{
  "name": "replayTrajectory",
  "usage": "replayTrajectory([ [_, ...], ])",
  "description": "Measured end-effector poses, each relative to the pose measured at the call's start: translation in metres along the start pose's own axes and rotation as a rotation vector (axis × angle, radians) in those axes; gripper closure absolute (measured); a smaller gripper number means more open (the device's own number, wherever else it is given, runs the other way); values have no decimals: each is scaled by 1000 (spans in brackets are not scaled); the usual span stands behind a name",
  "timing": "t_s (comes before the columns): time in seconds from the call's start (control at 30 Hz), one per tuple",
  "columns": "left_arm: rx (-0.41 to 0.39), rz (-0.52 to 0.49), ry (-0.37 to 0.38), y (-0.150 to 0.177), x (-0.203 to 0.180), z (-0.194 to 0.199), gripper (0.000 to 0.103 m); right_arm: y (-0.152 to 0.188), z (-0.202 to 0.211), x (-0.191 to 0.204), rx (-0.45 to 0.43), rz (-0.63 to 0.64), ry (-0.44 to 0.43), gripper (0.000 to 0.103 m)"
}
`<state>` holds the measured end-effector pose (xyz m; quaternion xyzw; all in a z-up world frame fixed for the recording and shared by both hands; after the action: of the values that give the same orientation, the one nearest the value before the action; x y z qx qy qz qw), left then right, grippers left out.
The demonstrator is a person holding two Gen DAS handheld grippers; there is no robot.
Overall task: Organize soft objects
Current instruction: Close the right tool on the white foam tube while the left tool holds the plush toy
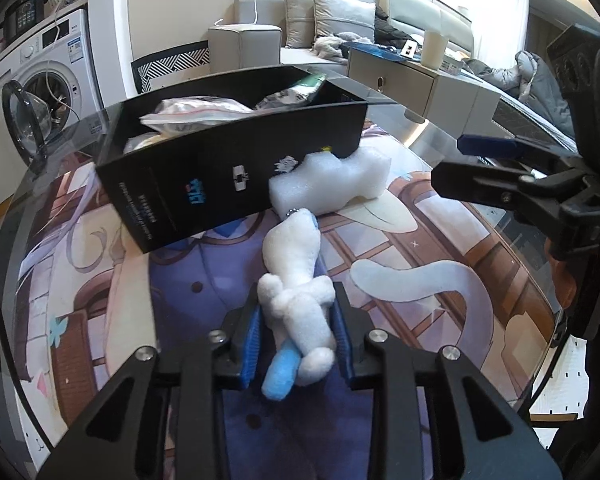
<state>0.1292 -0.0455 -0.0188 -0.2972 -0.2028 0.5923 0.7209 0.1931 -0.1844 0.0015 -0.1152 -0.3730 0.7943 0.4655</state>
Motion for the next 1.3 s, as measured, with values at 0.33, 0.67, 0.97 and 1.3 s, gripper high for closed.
replayTrajectory([
  [0.33, -48, 73, -51, 0, 34, 16, 73, -2, -25, 11, 55, -36, 8, 1],
  [0.67, -70, 112, -89, 1, 56, 23, 73, -13, -57, 37, 113, -39, 5, 1],
  [0.97, -74, 133, -105, 1, 66, 25, 73, -15, -86, 53, 167, -42, 45, 1],
  [1.3, -75, 134, -106, 2, 67, 25, 73, -15, -99, 56, 184, -45, 87, 2],
])
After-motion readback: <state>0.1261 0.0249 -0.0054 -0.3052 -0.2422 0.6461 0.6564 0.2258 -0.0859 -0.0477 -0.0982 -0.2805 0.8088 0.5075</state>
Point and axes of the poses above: each gripper's, at about its wrist camera, not at the fingertips, and z roughly against the way its jaws point, x to its left, y to its underside, the point moved 4 cm from there along -z, roughly the way its jaws point, and after that the axes turned 3 degrees about -z, right-handed, at the moved point
